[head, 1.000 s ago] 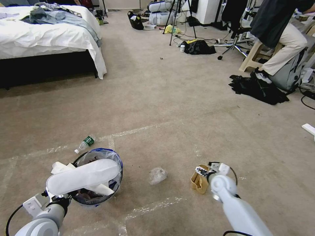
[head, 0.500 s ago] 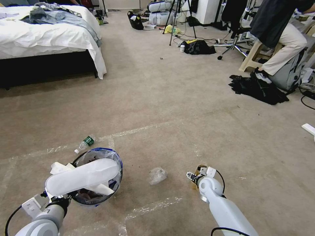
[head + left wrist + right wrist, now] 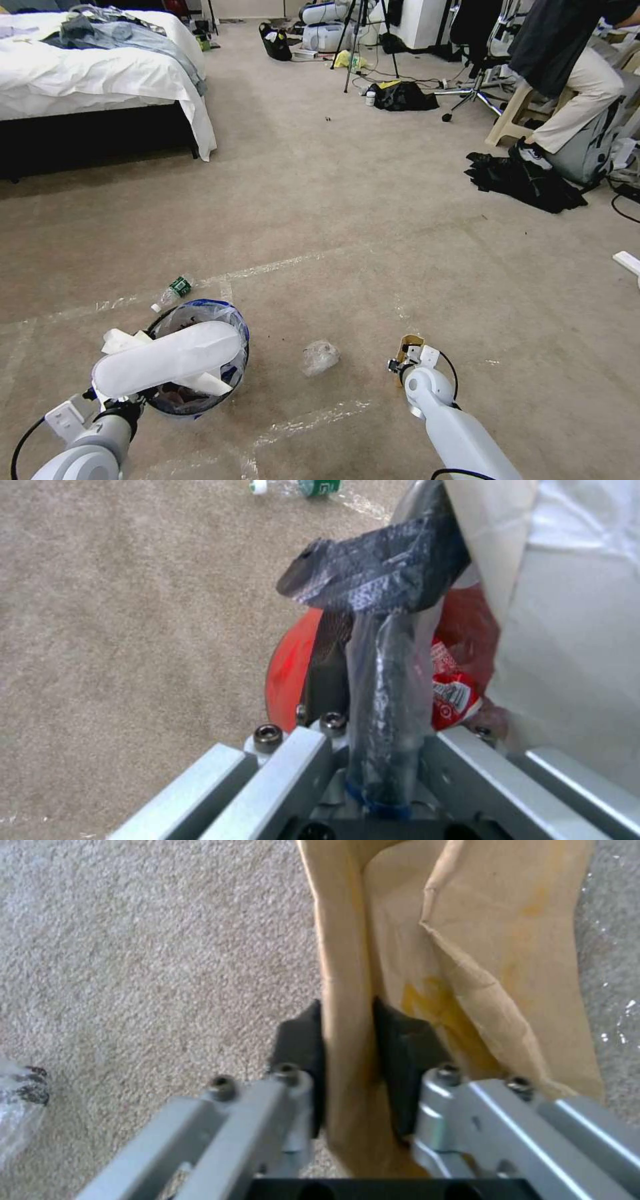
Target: Pick up the trash bin and place the garbage on the floor into it.
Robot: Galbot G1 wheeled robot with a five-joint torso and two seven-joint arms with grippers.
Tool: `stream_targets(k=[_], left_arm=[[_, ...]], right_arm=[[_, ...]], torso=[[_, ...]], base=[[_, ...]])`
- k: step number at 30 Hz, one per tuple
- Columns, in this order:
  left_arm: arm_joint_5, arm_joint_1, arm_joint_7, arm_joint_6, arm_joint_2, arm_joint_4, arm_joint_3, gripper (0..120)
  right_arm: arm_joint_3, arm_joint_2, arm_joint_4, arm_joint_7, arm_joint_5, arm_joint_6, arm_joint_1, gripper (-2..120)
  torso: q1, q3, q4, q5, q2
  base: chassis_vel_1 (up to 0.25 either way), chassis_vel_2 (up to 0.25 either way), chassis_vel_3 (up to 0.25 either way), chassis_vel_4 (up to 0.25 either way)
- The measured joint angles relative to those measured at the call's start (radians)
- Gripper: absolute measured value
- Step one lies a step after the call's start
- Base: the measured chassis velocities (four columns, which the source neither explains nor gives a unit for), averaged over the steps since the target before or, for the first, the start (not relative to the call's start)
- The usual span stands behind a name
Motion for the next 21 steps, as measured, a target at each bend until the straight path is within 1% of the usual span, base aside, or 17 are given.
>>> stream_targets(k=[1, 2, 3, 5, 6, 7, 8, 9, 11, 12, 13, 14, 15, 16, 18, 19, 21], left_arm=[[0.000, 0.000, 0.000, 0.000, 0.000, 0.000, 0.000, 0], [0.000, 0.000, 0.000, 0.000, 0.000, 0.000, 0.000, 0], [0.000, 0.001, 0.000, 0.000, 0.000, -0.001, 0.000, 0], [0.000, 0.001, 0.000, 0.000, -0.001, -0.003, -0.001, 0], [0.000, 0.001, 0.000, 0.000, -0.001, -0.003, -0.001, 0], [0.000, 0.003, 0.000, 0.000, -0.001, -0.005, -0.002, 0], [-0.001, 0.005, 0.000, 0.000, 0.000, -0.008, -0.004, 0], [-0.001, 0.005, 0.000, 0.000, 0.000, -0.008, -0.004, 0], [-0.001, 0.007, 0.000, 0.000, 0.001, -0.011, -0.006, 0], [-0.002, 0.009, 0.000, 0.000, 0.001, -0.013, -0.006, 0], [-0.002, 0.009, 0.000, 0.000, 0.001, -0.013, -0.006, 0], [-0.002, 0.009, -0.001, 0.000, 0.001, -0.015, -0.006, 0], [-0.002, 0.010, -0.001, 0.000, 0.000, -0.018, -0.006, 0], [-0.002, 0.010, -0.001, 0.000, 0.000, -0.018, -0.006, 0], [-0.001, 0.012, -0.002, 0.001, -0.001, -0.021, -0.006, 0], [-0.001, 0.012, -0.002, 0.001, -0.001, -0.021, -0.006, 0], [-0.001, 0.014, -0.002, 0.002, -0.001, -0.026, -0.007, 0]], right_arm=[[0.000, -0.001, 0.003, -0.002, -0.002, 0.003, -0.003, 14], [0.000, -0.001, 0.003, -0.002, -0.002, 0.003, -0.003, 14], [0.000, -0.003, 0.008, -0.007, -0.006, 0.008, -0.008, 7], [0.002, -0.008, 0.023, -0.015, -0.014, 0.024, -0.016, 0], [0.002, -0.008, 0.023, -0.015, -0.014, 0.024, -0.016, 0], [0.006, -0.016, 0.048, -0.024, -0.017, 0.034, -0.024, 0], [0.013, -0.035, 0.111, -0.045, -0.017, 0.053, -0.040, 0], [0.013, -0.035, 0.111, -0.045, -0.017, 0.053, -0.040, 0], [0.018, -0.062, 0.189, -0.074, -0.016, 0.072, -0.056, 0], [0.015, -0.088, 0.274, -0.094, -0.011, 0.088, -0.064, 0], [0.015, -0.088, 0.274, -0.094, -0.011, 0.088, -0.064, 0], [0.010, -0.104, 0.332, -0.103, -0.003, 0.091, -0.064, 0], [-0.003, -0.129, 0.430, -0.112, 0.017, 0.090, -0.060, 0], [-0.003, -0.129, 0.430, -0.112, 0.017, 0.090, -0.060, 0], [-0.046, -0.177, 0.593, -0.129, 0.059, 0.089, -0.030, 0], [-0.046, -0.177, 0.593, -0.129, 0.059, 0.089, -0.030, 0], [-0.114, -0.222, 0.696, -0.160, 0.103, 0.099, 0.014, 0]], torso=[[0.000, 0.000, 0.0000, 0.0000, 0.000], [0.000, 0.000, 0.0000, 0.0000, 0.000], [0.000, 0.000, 0.0000, 0.0000, 0.000], [0.000, 0.000, 0.0000, 0.0001, 0.000], [0.000, 0.000, 0.0000, 0.0001, 0.000], [0.000, 0.000, 0.0000, 0.0002, 0.000], [0.000, 0.000, 0.0000, 0.0003, 0.000], [0.000, 0.000, 0.0000, 0.0003, 0.000], [0.000, 0.000, -0.0001, -0.0001, 0.000], [0.000, 0.000, -0.0003, 0.0001, 0.000], [0.000, 0.000, -0.0003, 0.0001, 0.000], [0.000, 0.000, -0.0002, 0.0001, 0.000], [0.000, 0.000, -0.0001, -0.0001, 0.000], [0.000, 0.000, -0.0001, -0.0001, 0.000], [0.000, 0.000, 0.0002, -0.0003, 0.000], [0.000, 0.000, 0.0002, -0.0003, 0.000], [0.000, 0.000, -0.0001, -0.0001, 0.000]], base=[[0.000, 0.000, 0.000, 0.000], [0.000, 0.000, 0.000, 0.000], [0.000, 0.000, 0.000, 0.000], [0.000, 0.000, 0.000, 0.000], [0.000, 0.000, 0.000, 0.000], [0.000, 0.000, 0.000, 0.000], [0.000, 0.000, 0.000, 0.000], [0.000, 0.000, 0.000, 0.000], [0.000, 0.000, 0.000, 0.000], [0.000, 0.000, 0.000, 0.000], [0.000, 0.000, 0.000, 0.000], [0.000, 0.000, 0.000, 0.000], [0.000, 0.000, 0.000, 0.000], [0.000, 0.000, 0.000, 0.000], [0.000, 0.000, 0.000, 0.000], [0.000, 0.000, 0.000, 0.000], [0.000, 0.000, 0.000, 0.000]])
